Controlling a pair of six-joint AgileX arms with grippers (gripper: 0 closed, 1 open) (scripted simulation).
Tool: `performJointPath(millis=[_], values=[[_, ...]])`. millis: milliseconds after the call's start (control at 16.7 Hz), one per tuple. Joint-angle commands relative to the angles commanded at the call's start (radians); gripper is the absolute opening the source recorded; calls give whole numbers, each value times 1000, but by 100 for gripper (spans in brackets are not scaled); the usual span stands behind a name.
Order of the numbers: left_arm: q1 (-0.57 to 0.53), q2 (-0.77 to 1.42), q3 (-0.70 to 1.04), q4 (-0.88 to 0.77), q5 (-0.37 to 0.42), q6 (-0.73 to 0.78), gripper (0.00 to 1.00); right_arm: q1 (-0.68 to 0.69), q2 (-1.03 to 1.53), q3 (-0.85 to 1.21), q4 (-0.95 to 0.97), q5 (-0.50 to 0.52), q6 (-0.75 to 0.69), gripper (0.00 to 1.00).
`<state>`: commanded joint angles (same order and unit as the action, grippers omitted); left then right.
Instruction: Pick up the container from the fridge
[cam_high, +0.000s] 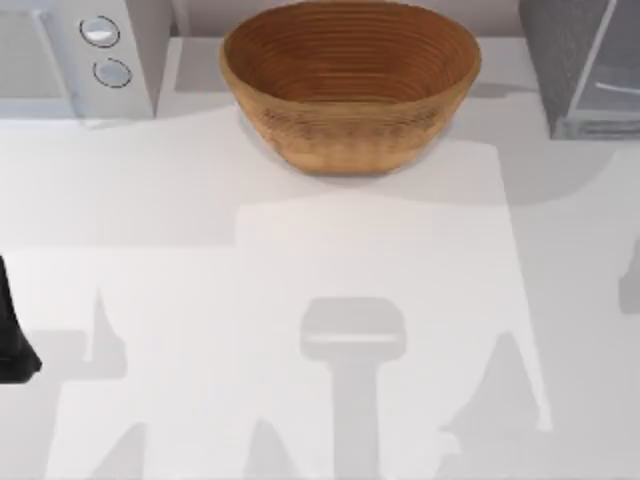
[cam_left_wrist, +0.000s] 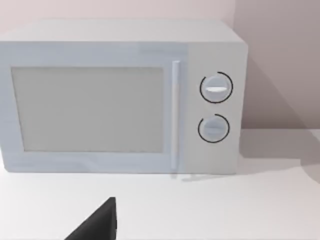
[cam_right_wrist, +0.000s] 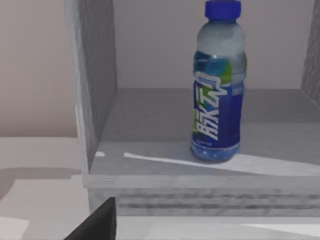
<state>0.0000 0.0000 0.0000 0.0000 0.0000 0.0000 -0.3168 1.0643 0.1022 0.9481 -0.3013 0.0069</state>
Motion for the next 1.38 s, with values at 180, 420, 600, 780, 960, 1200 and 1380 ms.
performJointPath(millis=[180,420,600,780,960,1200,1380], values=[[0,0,0,0,0,0,100,-73,247,26,223,-72,4,100],[0,0,0,0,0,0,100,-152,519,53,467,-150,9,100],[0,0,0,0,0,0,100,-194,657,70,596,-190,11,100],[0,0,0,0,0,0,100,-215,723,81,664,-211,11,100],[0,0,0,0,0,0,100,-217,729,82,670,-213,11,100],[0,0,0,0,0,0,100,-206,737,92,662,-205,9,100],[0,0,0,0,0,0,100,-166,799,191,617,-158,-2,100]])
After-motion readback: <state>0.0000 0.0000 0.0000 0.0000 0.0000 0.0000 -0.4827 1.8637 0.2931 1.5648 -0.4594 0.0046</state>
